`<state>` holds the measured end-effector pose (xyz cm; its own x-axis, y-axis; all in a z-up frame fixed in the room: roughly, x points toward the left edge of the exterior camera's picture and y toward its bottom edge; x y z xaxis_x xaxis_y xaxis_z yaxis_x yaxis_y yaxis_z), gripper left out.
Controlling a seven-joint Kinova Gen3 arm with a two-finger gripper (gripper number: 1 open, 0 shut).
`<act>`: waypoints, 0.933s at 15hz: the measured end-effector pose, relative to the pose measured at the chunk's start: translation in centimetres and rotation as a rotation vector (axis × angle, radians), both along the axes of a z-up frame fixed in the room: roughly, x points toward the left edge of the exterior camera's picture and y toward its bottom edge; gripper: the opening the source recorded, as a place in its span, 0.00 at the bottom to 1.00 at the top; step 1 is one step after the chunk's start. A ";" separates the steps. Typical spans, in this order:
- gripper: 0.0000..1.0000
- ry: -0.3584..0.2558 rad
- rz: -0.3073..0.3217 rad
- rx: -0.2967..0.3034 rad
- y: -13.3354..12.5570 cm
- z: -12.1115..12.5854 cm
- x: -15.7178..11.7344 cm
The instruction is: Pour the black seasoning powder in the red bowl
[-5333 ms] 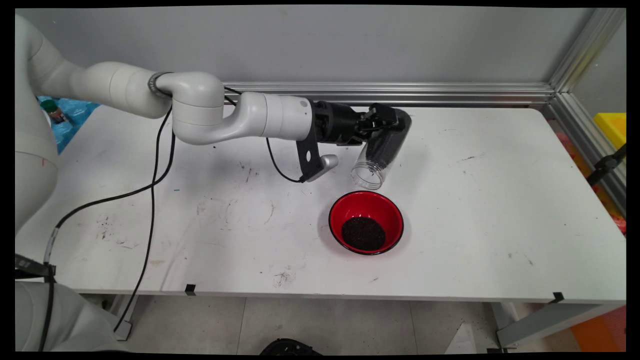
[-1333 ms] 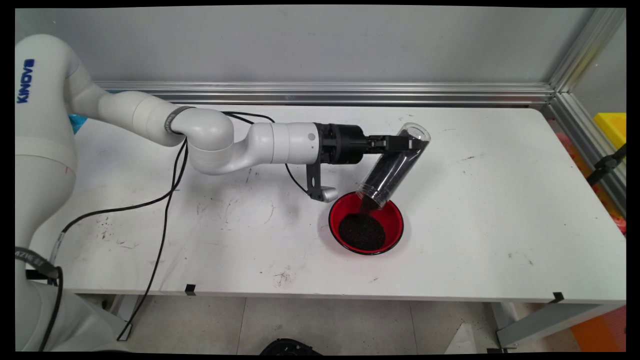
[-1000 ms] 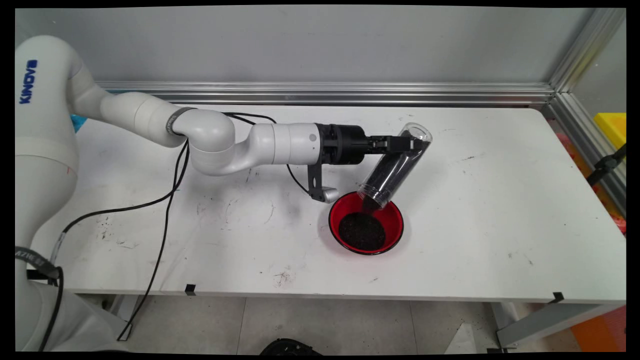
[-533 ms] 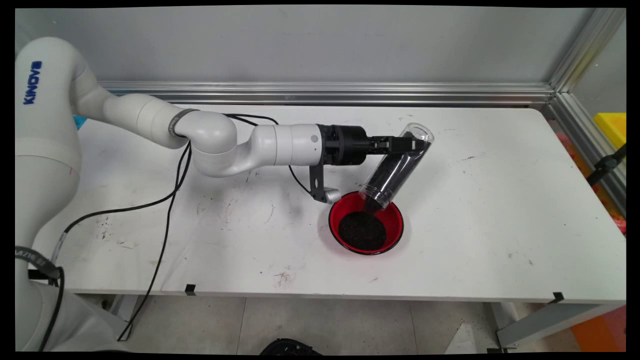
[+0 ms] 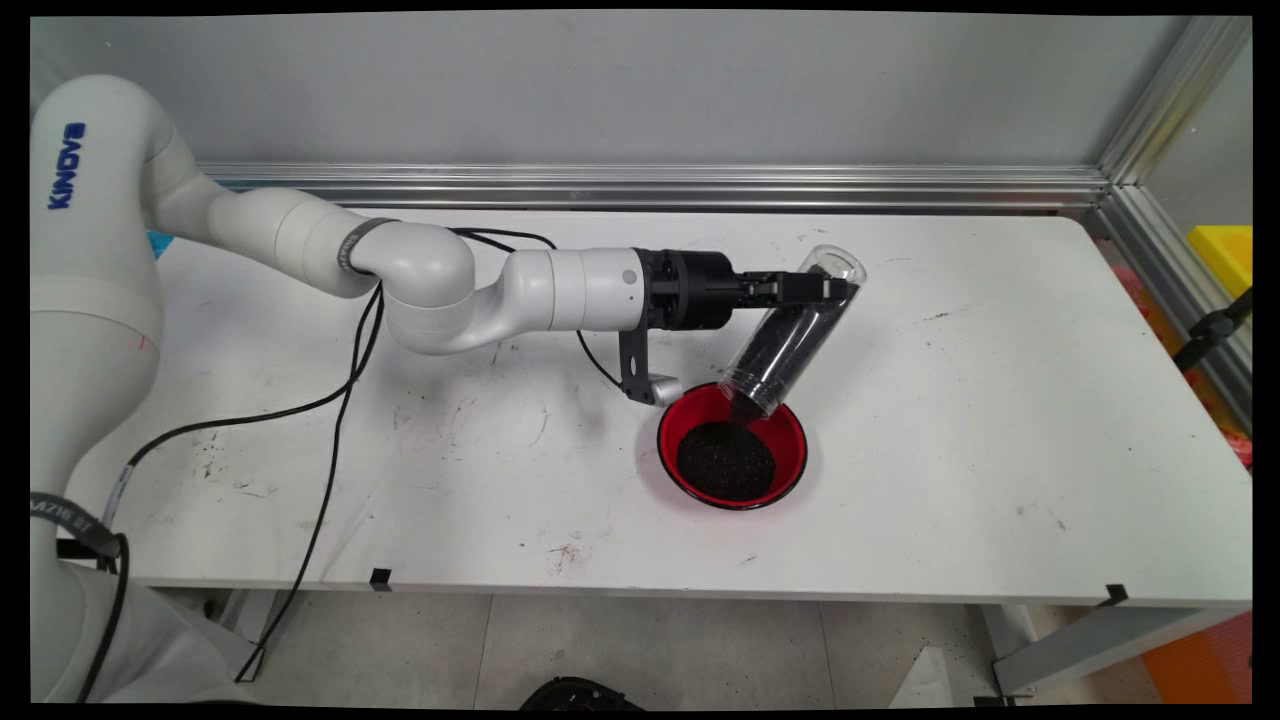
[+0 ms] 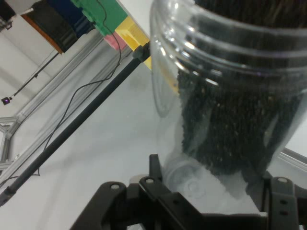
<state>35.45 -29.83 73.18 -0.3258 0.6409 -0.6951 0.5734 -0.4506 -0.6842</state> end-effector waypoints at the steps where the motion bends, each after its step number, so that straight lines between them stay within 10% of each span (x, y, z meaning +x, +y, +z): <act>1: 0.00 0.001 0.001 0.002 0.0 0.0 0.0; 14: 0.00 0.058 0.082 0.145 -0.3 -0.2 0.2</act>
<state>35.66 -30.13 73.02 -0.4177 0.7031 -0.5755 0.5616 -0.2981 -0.7718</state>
